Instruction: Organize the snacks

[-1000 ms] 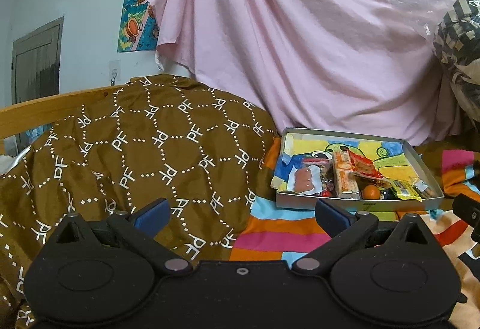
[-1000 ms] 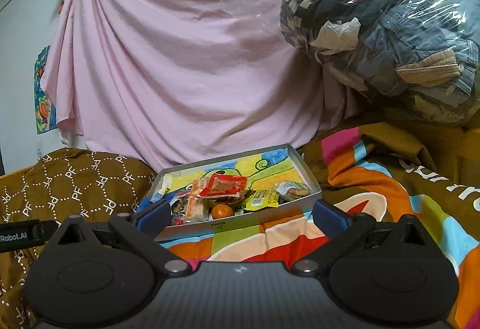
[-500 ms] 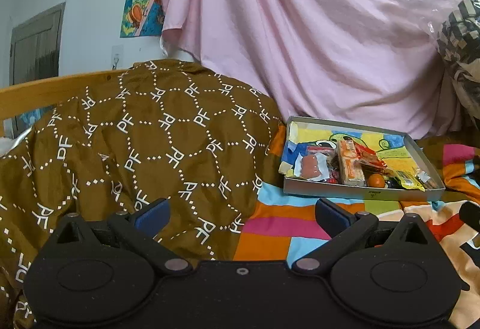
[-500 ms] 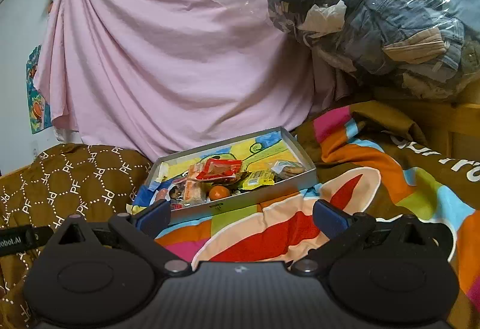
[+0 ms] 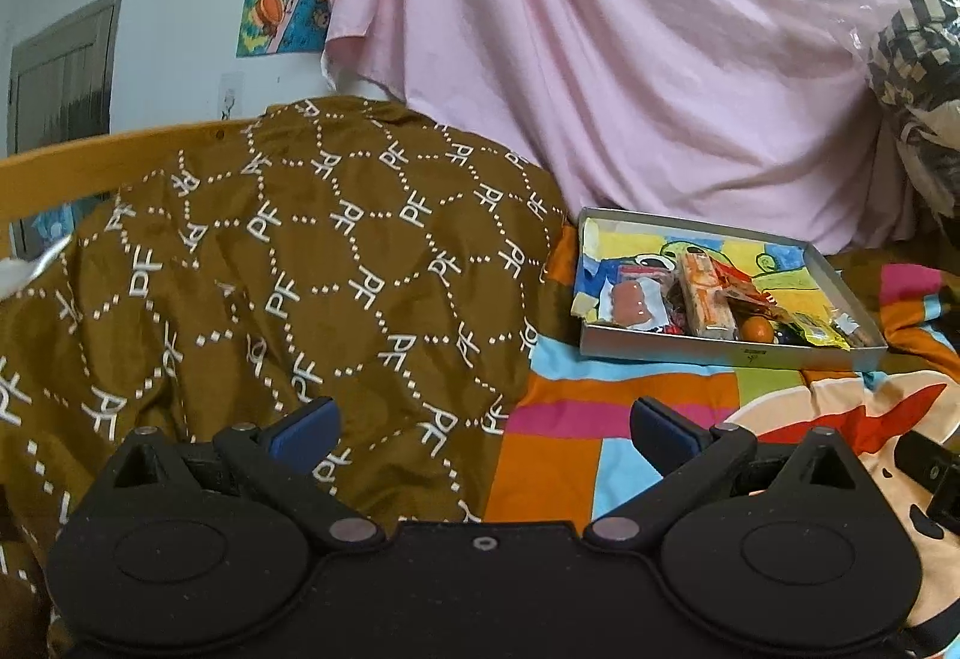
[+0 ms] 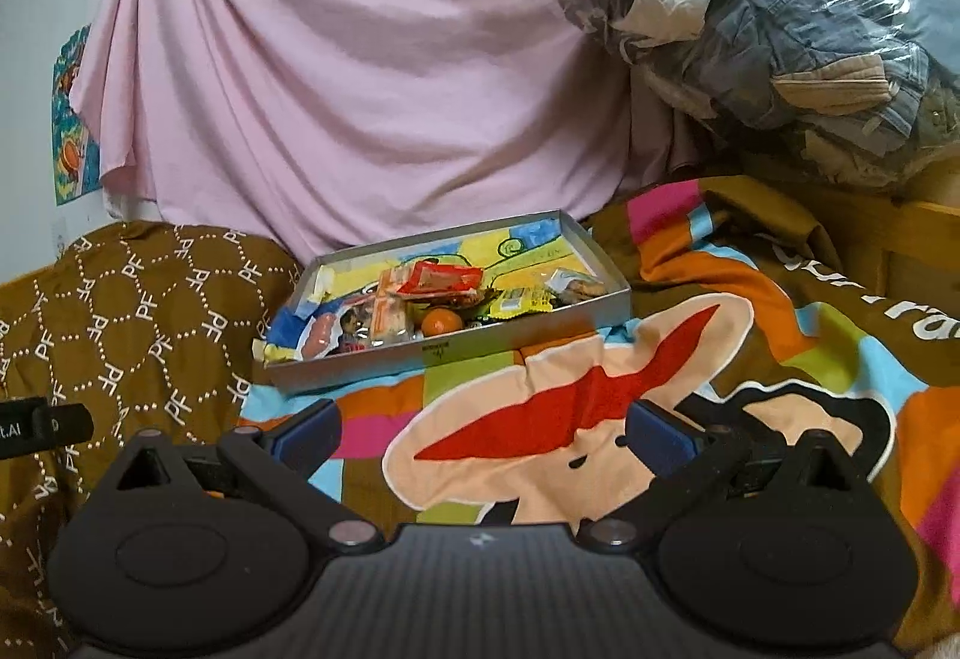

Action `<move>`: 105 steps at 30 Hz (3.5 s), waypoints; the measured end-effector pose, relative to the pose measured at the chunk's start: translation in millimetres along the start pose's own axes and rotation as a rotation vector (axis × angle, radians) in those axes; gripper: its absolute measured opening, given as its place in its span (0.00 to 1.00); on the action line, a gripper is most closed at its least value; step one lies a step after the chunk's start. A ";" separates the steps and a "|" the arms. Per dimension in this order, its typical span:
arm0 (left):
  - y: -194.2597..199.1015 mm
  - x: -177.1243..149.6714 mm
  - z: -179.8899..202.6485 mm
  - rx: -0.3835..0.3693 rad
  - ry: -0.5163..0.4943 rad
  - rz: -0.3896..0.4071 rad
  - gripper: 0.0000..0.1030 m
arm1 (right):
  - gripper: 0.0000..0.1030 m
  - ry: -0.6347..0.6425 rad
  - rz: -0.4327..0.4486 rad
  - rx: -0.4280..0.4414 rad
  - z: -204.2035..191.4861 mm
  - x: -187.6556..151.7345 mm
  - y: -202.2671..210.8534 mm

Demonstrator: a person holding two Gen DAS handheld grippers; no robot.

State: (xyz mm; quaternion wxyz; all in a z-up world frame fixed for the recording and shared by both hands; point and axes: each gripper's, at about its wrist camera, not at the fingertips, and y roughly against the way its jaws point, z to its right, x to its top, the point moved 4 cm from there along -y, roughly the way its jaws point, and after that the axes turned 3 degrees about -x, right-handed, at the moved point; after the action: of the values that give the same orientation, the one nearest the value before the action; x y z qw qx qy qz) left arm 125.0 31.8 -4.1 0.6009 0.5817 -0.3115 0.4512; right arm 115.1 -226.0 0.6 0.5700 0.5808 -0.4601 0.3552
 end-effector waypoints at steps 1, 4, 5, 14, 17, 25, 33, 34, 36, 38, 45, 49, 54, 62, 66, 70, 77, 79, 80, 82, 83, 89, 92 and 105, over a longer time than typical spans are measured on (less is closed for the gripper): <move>0.1 -1.0 -1.0 -0.002 0.006 -0.003 0.99 | 1.00 0.003 0.000 -0.002 -1.4 -1.3 2.1; -0.6 -4.0 -3.6 -0.009 0.027 -0.016 0.99 | 1.00 0.014 -0.006 -0.007 -4.8 -5.0 7.3; -1.2 -5.2 -3.9 -0.013 0.033 -0.019 0.99 | 1.00 0.014 -0.007 -0.006 -5.5 -6.1 8.9; -4.3 -14.9 0.9 -0.011 -0.033 -0.003 0.99 | 1.00 0.010 -0.030 -0.002 -6.1 -11.8 5.9; -5.0 -17.2 2.2 -0.003 -0.052 0.005 0.99 | 1.00 0.010 -0.049 0.001 -5.9 -16.5 1.4; -8.5 -21.3 0.8 -0.004 -0.066 -0.009 0.99 | 1.00 -0.005 -0.079 -0.016 -3.6 -20.8 -5.7; -7.4 -19.1 -2.2 0.007 -0.057 -0.007 0.99 | 1.00 0.026 -0.078 -0.012 -8.4 -21.9 -4.4; -7.4 -19.1 -2.1 0.009 -0.057 -0.006 0.99 | 1.00 0.030 -0.078 -0.012 -8.9 -22.2 -4.1; -7.4 -19.2 -1.9 0.008 -0.059 -0.007 0.99 | 1.00 0.033 -0.076 -0.011 -9.2 -22.1 -3.8; -7.5 -19.3 -1.4 0.009 -0.067 -0.006 0.99 | 1.00 0.035 -0.077 -0.011 -9.5 -22.3 -4.2; -8.0 -21.4 -0.9 0.018 -0.079 -0.008 0.99 | 1.00 0.032 -0.080 -0.009 -9.2 -22.6 -4.9; -7.8 -21.6 -1.2 0.018 -0.083 -0.005 0.99 | 1.00 0.033 -0.083 -0.010 -9.0 -22.9 -5.0; -8.3 -21.6 -1.6 0.018 -0.083 -0.001 0.99 | 1.00 0.037 -0.085 -0.010 -10.0 -23.3 -4.3; -7.6 -21.8 -2.1 0.021 -0.079 0.001 0.99 | 1.00 0.037 -0.086 -0.010 -10.4 -23.5 -4.6; -7.3 -22.1 -2.7 0.022 -0.079 0.002 0.99 | 1.00 0.038 -0.086 -0.009 -10.3 -23.6 -4.9; -7.3 -23.3 -3.5 0.022 -0.073 -0.005 0.99 | 1.00 0.039 -0.087 -0.010 -10.9 -24.0 -4.7; -6.7 -23.3 -3.6 0.023 -0.070 -0.006 0.99 | 1.00 0.044 -0.087 -0.005 -11.7 -24.6 -5.2; -6.8 -23.0 -3.2 0.024 -0.072 -0.005 0.99 | 1.00 0.044 -0.087 -0.004 -11.7 -24.5 -5.4; -6.8 -23.1 -3.2 0.024 -0.072 -0.005 0.99 | 1.00 0.044 -0.087 -0.005 -11.7 -24.3 -5.4; -6.7 -23.1 -3.1 0.023 -0.072 -0.005 0.99 | 1.00 0.044 -0.087 -0.005 -11.8 -24.4 -5.3; -6.6 -23.2 -3.0 0.024 -0.071 -0.005 0.99 | 1.00 0.044 -0.087 -0.005 -11.9 -24.5 -5.3; -6.6 -23.2 -3.0 0.024 -0.071 -0.005 0.99 | 1.00 0.045 -0.090 -0.004 -12.5 -25.2 -5.7; -6.5 -23.2 -2.9 0.024 -0.072 -0.005 0.99 | 1.00 0.045 -0.091 -0.004 -12.6 -25.2 -6.0; -6.3 -22.8 -1.7 0.022 -0.076 -0.005 0.99 | 1.00 0.045 -0.091 -0.004 -12.6 -25.1 -6.1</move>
State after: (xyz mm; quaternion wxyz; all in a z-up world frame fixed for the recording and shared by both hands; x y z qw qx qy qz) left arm 121.3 29.9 -27.5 0.5832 0.6059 -0.3278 0.4306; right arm 114.1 -210.8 -23.7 0.5968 0.5919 -0.4210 0.3409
